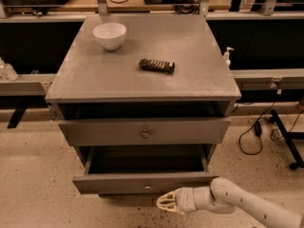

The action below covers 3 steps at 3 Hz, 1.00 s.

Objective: Close middle drawer

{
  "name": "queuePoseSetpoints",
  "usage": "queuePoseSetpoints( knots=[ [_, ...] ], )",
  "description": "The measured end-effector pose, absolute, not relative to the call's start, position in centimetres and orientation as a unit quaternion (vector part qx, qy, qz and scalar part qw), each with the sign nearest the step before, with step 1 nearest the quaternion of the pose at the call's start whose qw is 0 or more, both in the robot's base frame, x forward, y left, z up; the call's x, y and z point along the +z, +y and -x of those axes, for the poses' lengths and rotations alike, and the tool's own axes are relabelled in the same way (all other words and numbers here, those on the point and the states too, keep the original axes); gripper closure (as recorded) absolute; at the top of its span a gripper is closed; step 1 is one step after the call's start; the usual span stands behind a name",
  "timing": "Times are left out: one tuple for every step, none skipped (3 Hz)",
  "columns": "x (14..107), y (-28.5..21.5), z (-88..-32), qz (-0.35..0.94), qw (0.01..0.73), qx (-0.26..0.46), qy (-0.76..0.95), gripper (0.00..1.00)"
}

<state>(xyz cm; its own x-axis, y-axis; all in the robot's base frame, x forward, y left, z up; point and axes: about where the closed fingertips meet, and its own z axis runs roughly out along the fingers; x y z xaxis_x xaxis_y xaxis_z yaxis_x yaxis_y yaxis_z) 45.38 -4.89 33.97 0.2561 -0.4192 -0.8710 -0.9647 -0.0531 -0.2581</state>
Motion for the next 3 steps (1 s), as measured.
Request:
queuePoseSetpoints(
  knots=[
    [33.8, -4.7, -45.9, 0.661, 0.441, 0.321, 0.516, 1.00],
    [33.9, -4.6, -47.7, 0.670, 0.445, 0.333, 0.492, 1.00],
    [34.1, -5.2, -50.2, 0.672, 0.453, 0.336, 0.479, 1.00]
  ],
)
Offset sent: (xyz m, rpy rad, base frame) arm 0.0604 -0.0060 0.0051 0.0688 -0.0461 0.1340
